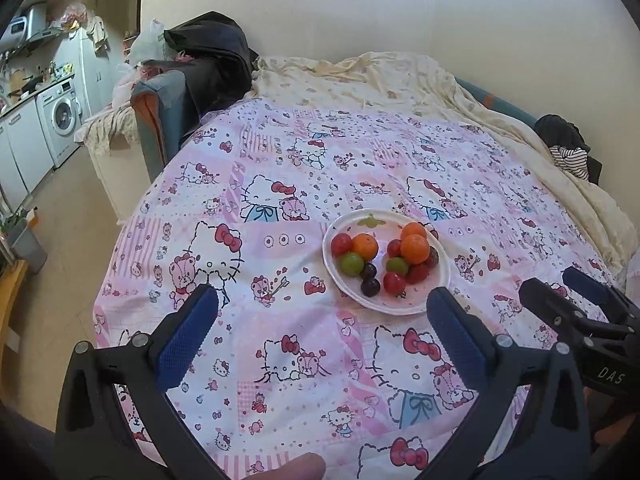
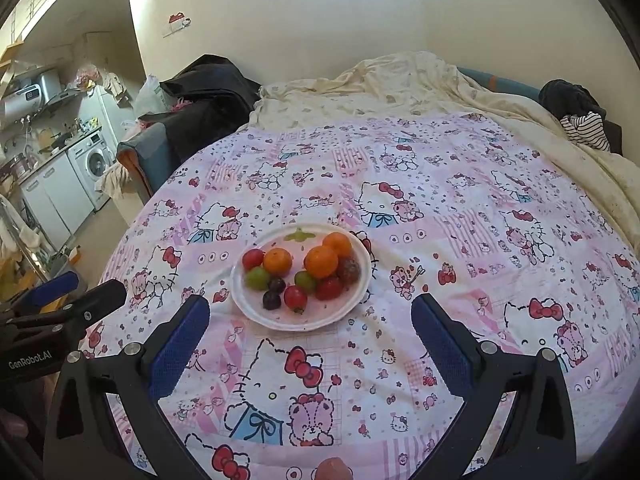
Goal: Organize fruits
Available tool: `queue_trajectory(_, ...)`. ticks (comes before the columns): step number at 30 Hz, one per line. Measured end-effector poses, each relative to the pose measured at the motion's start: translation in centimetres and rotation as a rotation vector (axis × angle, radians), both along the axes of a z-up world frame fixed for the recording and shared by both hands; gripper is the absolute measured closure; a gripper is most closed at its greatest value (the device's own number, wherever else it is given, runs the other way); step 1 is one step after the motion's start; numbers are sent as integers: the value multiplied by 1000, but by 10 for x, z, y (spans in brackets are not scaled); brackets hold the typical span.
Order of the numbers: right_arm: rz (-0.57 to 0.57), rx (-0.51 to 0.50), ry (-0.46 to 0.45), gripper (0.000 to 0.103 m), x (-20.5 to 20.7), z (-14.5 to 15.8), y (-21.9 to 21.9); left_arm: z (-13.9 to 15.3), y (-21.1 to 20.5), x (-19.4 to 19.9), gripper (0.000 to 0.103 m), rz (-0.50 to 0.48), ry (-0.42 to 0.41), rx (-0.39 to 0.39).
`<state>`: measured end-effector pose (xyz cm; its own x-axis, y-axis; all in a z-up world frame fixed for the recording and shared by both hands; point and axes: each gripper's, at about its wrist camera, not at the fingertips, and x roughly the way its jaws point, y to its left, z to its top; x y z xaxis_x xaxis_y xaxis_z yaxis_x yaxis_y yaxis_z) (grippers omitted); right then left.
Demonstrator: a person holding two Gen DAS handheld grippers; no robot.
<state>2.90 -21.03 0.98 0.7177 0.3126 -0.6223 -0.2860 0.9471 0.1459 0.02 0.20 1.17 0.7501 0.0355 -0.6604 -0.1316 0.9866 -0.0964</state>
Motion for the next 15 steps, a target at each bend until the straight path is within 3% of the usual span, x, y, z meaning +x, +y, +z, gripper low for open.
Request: queue_trajectory(15, -3, -11, -4, 0, 0, -1, -2, 1, 2, 0, 0, 3, 0, -3)
